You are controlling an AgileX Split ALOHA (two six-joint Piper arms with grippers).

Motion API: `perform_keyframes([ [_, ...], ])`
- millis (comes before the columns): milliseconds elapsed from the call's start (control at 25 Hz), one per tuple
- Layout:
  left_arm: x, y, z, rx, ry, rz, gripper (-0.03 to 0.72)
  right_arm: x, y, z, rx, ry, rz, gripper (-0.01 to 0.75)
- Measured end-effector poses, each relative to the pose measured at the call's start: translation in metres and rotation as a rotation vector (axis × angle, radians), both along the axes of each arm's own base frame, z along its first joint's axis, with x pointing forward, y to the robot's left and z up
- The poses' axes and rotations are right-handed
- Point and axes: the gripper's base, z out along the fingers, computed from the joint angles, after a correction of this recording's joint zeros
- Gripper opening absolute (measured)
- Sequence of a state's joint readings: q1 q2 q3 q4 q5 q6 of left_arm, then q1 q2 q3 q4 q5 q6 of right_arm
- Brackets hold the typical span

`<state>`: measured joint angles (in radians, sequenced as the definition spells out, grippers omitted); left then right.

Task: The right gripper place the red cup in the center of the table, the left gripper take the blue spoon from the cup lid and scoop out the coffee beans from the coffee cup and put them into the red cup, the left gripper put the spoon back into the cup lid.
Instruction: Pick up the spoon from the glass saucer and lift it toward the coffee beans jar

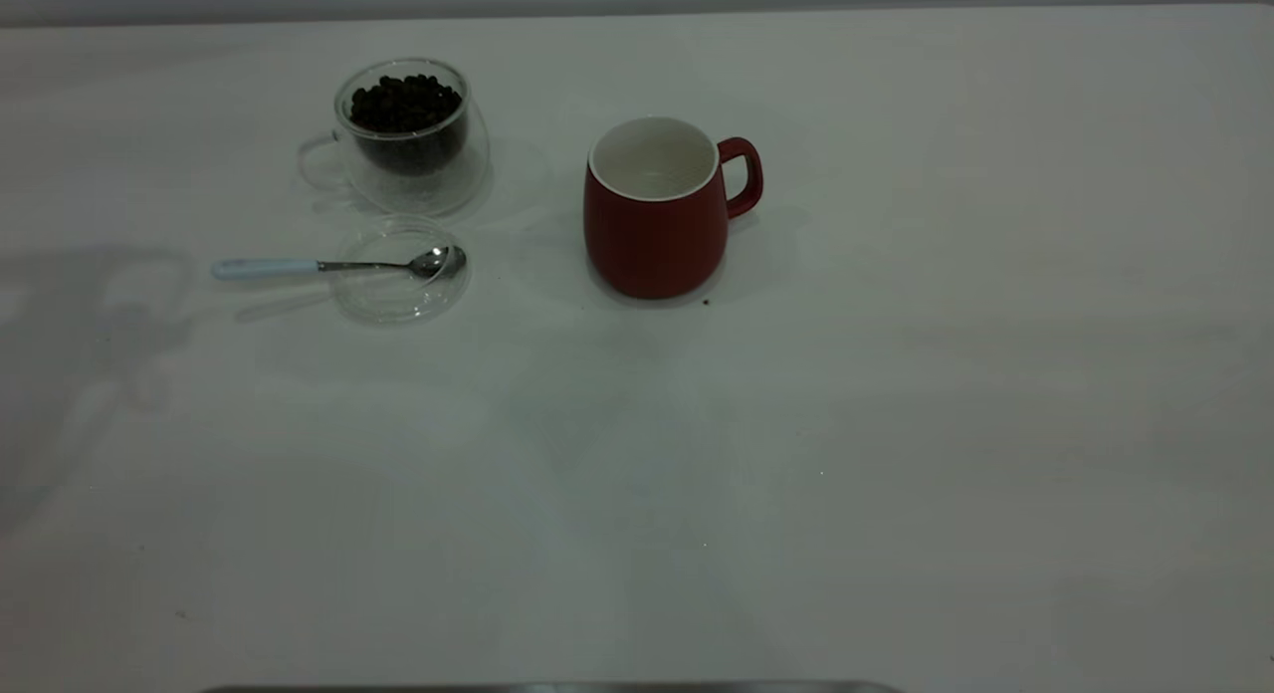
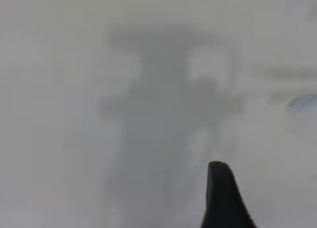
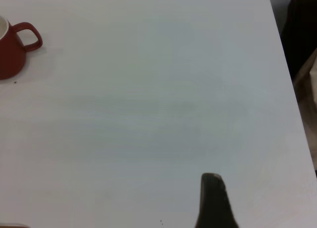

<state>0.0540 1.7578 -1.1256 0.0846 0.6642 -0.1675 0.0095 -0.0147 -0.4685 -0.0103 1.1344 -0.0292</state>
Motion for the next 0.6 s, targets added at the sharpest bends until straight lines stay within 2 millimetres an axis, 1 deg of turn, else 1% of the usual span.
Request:
perform_keyframes([
  [160,0.008,0.011,-0.046,-0.018,0.158,-0.025,0.504,0.000,0.000,0.000,0.000,0.000,0.000,0.532],
  [320,0.006,0.025,-0.093,-0.133,0.277,0.004,0.504,0.000,0.000,0.000,0.000,0.000,0.000,0.532],
  [440,0.005,0.035,-0.110,-0.251,0.287,0.018,0.504,0.000,0.000,0.000,0.000,0.000,0.000,0.532],
  [600,0.009,0.040,-0.117,-0.389,0.205,-0.056,0.504,0.000,0.000,0.000,0.000,0.000,0.000,0.532],
])
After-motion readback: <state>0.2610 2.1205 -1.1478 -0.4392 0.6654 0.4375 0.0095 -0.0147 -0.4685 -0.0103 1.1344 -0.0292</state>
